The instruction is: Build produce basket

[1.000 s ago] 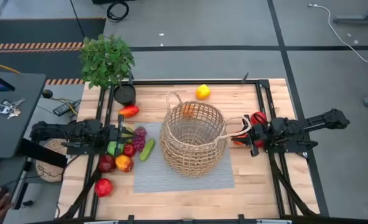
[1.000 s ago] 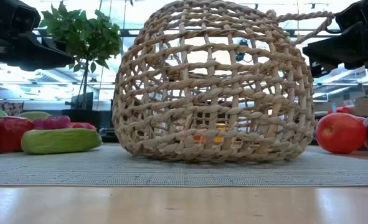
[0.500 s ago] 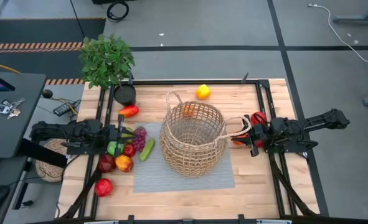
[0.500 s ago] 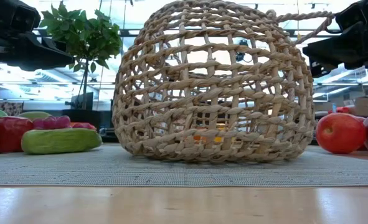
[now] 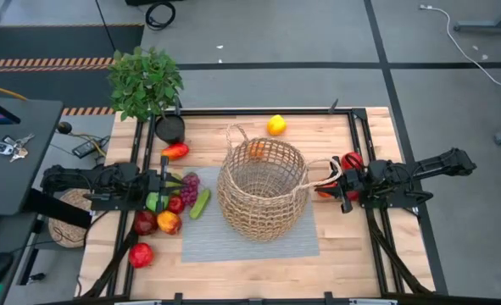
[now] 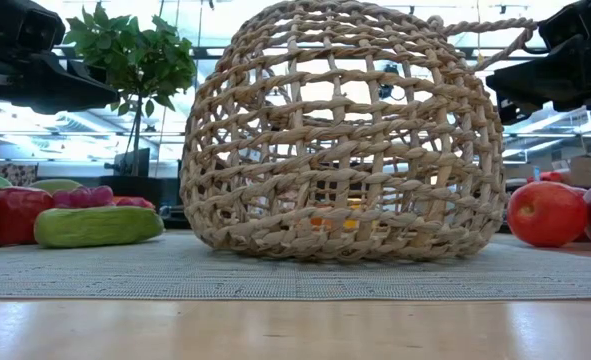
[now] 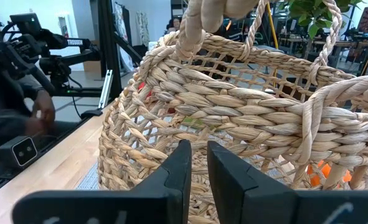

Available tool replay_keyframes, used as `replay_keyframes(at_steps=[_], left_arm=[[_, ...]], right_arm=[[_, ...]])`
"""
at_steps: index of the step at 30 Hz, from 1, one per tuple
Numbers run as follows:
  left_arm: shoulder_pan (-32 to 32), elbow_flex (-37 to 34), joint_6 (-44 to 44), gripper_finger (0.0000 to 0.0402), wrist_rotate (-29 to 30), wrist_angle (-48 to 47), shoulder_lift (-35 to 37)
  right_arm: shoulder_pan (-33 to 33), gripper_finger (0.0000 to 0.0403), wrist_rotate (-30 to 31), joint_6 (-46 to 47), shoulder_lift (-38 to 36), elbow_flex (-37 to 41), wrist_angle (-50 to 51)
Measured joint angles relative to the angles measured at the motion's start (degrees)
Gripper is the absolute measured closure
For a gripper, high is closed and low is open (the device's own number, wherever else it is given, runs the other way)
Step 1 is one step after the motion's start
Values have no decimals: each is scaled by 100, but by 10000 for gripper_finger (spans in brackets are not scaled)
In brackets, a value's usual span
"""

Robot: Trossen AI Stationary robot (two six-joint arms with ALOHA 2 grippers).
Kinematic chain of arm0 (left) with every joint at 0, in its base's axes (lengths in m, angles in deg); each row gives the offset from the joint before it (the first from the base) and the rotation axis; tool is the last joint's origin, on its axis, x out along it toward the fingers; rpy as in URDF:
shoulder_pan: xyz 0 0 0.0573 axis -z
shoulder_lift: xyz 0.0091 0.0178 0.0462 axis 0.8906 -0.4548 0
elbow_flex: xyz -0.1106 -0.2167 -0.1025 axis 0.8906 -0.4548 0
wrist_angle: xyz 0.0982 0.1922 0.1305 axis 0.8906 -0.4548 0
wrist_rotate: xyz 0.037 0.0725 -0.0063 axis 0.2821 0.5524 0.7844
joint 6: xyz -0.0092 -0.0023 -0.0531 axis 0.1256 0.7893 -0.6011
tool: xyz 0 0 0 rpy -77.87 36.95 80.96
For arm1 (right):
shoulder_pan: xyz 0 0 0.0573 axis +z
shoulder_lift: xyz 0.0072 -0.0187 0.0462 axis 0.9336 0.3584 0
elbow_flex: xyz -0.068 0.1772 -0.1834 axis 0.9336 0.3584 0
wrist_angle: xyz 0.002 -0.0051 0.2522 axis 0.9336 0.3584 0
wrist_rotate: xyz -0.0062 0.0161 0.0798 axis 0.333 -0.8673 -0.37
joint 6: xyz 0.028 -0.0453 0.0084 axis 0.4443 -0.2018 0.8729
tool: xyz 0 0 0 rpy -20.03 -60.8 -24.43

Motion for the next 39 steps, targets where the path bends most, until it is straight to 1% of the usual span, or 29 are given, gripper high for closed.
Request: replay_keyframes(at_steps=[6,16,28,35,37,39], left_arm=[[0,2,0,374,0,0,0],[0,0,-1,366,1,1,0],[0,0,-2,372,2,2,0],[1,1,-1,366,0,0,-1],[2,0,-1,367,2,1,0],[0,0,-2,369,2,2,0]], right_arm=[[0,345,1,0,0,0,-1],[0,345,0,-1,1,0,-1],[0,345,-1,-2,1,0,-3],[0,345,1,-2,1,0,-225],[-17,345,74,-54,-1,0,-360],[-57,345,340,-349,-1,0,-466]])
